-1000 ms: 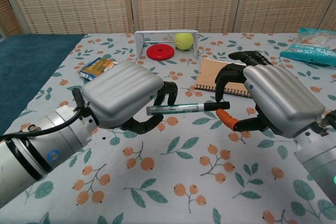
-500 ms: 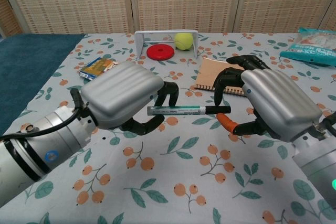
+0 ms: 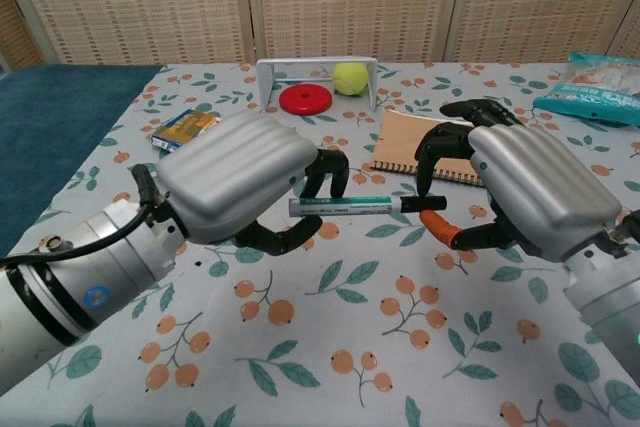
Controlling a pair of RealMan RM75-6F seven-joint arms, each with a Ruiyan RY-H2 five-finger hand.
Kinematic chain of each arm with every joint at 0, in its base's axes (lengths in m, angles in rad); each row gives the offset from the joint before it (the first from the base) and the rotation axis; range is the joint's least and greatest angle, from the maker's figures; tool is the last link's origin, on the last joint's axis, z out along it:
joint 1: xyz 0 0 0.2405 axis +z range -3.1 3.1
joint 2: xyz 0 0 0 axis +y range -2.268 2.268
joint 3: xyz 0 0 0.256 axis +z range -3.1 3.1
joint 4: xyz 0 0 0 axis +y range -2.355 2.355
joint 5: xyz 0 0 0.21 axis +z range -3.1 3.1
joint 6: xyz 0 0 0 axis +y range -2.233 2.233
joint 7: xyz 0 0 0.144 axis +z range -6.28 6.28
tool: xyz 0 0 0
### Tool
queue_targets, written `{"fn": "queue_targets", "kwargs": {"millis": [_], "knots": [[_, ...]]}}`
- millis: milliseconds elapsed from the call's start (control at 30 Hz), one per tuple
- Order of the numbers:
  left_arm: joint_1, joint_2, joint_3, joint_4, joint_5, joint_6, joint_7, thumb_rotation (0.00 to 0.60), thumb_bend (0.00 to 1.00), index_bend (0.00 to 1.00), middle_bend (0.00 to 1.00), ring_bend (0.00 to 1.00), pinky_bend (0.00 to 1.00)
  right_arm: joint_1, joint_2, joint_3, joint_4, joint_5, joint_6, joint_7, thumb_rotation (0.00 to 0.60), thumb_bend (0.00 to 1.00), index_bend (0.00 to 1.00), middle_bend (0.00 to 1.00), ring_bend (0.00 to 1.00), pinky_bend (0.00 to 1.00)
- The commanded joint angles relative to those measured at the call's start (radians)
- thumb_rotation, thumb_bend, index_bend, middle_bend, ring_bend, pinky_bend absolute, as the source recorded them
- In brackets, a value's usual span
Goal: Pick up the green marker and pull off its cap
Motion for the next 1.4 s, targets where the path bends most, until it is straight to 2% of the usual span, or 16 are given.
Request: {"fn": "queue_targets", "kwargs": {"millis": [33, 1000, 1200, 1400], "knots": [[0.000, 0.001, 0.001, 0.003, 0.007, 0.006, -0.007, 0.600, 0.76, 0.89, 1.00, 0.83, 1.00, 0.002, -0.001, 0.005, 0.005, 0.002, 0.002, 0.003, 0.600, 0.54, 0.97, 0.31, 0.08, 0.00], [-0.002, -0.001, -0.016, 0.041, 0.024, 0.024, -0.054, 0.600, 0.79, 0.89, 1.00, 0.84, 1.00, 0.006, 0.008, 0.009, 0.003, 0.005, 0.011, 0.006, 0.600, 0.54, 0.97, 0.31, 0.09, 0.00], [0.004, 0.012, -0.023, 0.087, 0.023, 0.042, -0.108, 0.600, 0.77, 0.89, 1.00, 0.84, 1.00, -0.003, 0.033, 0.013, 0.002, 0.020, 0.012, 0.005, 0.600, 0.54, 0.97, 0.31, 0.09, 0.00], [0.024, 0.019, -0.008, 0.143, 0.016, 0.057, -0.151, 0.600, 0.73, 0.88, 1.00, 0.84, 1.00, -0.008, 0.030, 0.008, 0.016, 0.042, -0.011, 0.006, 0.600, 0.54, 0.97, 0.31, 0.09, 0.00]]}}
